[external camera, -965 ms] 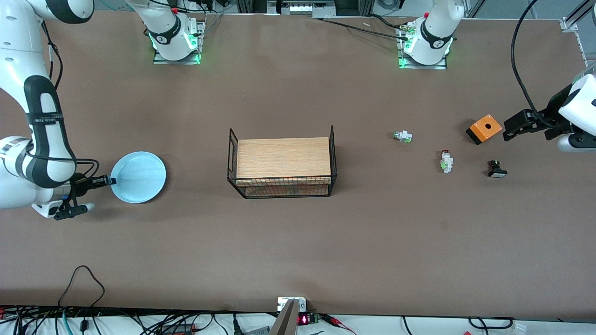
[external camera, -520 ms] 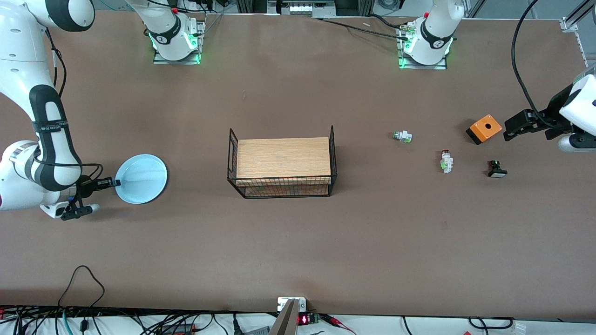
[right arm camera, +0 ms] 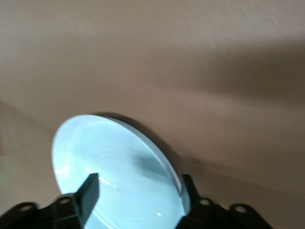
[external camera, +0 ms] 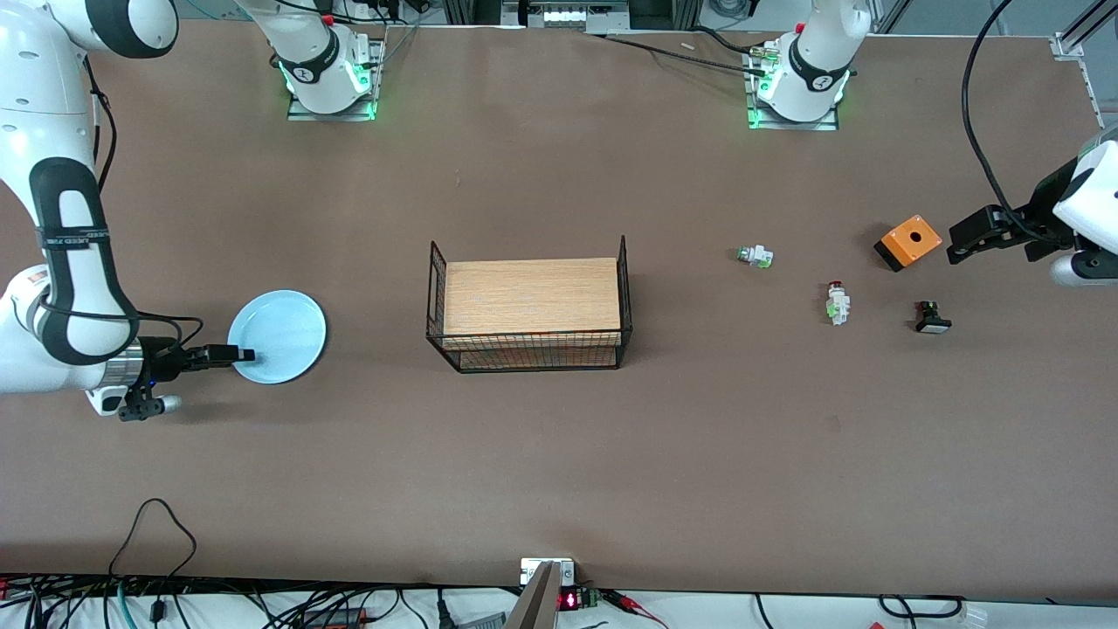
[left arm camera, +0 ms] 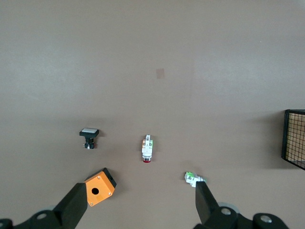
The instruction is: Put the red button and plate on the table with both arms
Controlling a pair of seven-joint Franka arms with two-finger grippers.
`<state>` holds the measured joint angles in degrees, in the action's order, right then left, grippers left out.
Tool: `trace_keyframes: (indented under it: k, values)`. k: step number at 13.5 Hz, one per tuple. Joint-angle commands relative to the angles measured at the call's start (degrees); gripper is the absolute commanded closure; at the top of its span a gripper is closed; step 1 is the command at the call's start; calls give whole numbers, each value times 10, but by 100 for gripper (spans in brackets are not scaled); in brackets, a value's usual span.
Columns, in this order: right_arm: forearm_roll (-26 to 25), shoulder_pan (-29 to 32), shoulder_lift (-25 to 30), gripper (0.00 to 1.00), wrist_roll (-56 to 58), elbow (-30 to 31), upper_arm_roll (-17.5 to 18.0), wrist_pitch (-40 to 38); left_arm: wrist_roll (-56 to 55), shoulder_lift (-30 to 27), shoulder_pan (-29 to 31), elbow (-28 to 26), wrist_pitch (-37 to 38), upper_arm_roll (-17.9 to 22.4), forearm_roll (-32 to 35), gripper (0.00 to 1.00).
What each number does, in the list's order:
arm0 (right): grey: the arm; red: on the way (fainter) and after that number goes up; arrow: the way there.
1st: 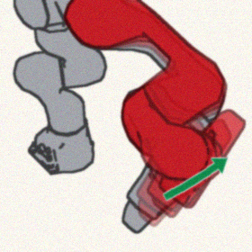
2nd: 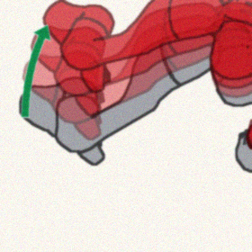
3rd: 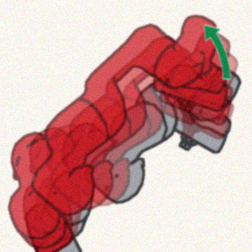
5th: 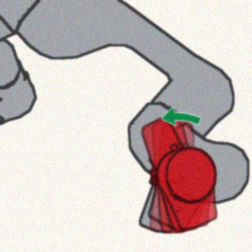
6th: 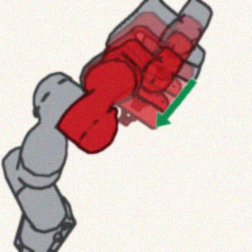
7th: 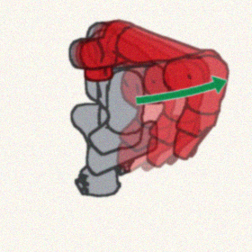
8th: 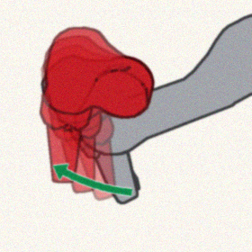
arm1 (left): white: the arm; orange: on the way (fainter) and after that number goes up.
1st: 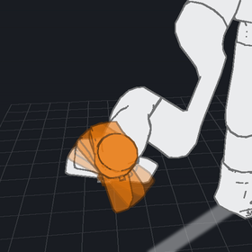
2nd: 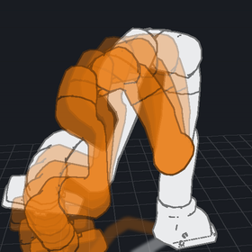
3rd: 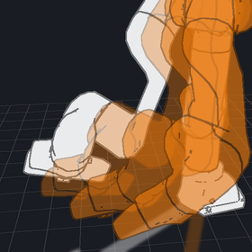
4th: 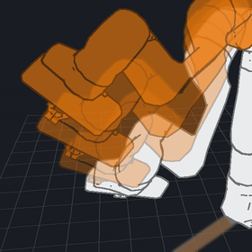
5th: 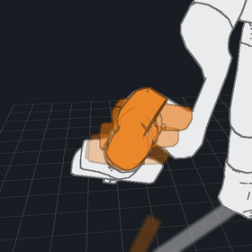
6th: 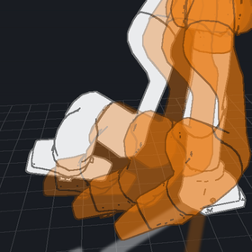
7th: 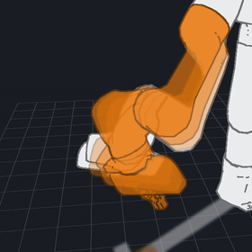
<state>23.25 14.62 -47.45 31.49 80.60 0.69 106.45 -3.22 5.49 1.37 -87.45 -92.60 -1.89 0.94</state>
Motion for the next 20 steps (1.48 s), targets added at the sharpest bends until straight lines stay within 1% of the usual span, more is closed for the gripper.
trace_keyframes:
  k: [1, 2, 4, 7, 9, 11, 13, 15, 17, 19, 20]
  values:
    - [3, -7, 28, 16, 4, -2, 5, -16, 2, -11, 0, -11, -2, 3, -10, 0]
    - [-17, -15, 31, 16, 4, -3, 5, -16, 2, -10, 0, -11, -3, 3, -9, 0]
    - [-57, -26, 56, 16, 7, -6, 7, -16, 2, -10, 0, -11, -4, 3, -9, 0]
    - [-141, -63, 98, 15, 2, -34, 5, -30, 2, -10, 0, -11, -9, 2, -10, 0]
    - [-155, -76, 108, 16, 1, -61, -1, -61, 4, -10, 0, -11, -9, 1, -10, 0]
    - [-162, -79, 108, 16, -14, -104, -1, -102, 4, -10, 0, -11, -10, 1, -10, 0]
    - [-163, -89, 108, 17, -62, -146, -1, -148, 5, -10, 0, -11, -18, 1, -19, 0]
    - [-163, -100, 110, 17, -146, -174, -1, -193, 5, -11, 0, -11, -18, 0, -19, 0]
    - [-168, -112, 125, 17, -215, -193, 0, -238, 5, -11, 0, -11, -18, 0, -19, 0]
    - [-204, -127, 153, 16, -223, -193, 3, -254, 5, -10, 0, -11, -18, 1, -19, 0]
    - [-223, -136, 168, 14, -223, -193, 4, -261, 5, -10, 0, -11, -18, 0, -19, 0]
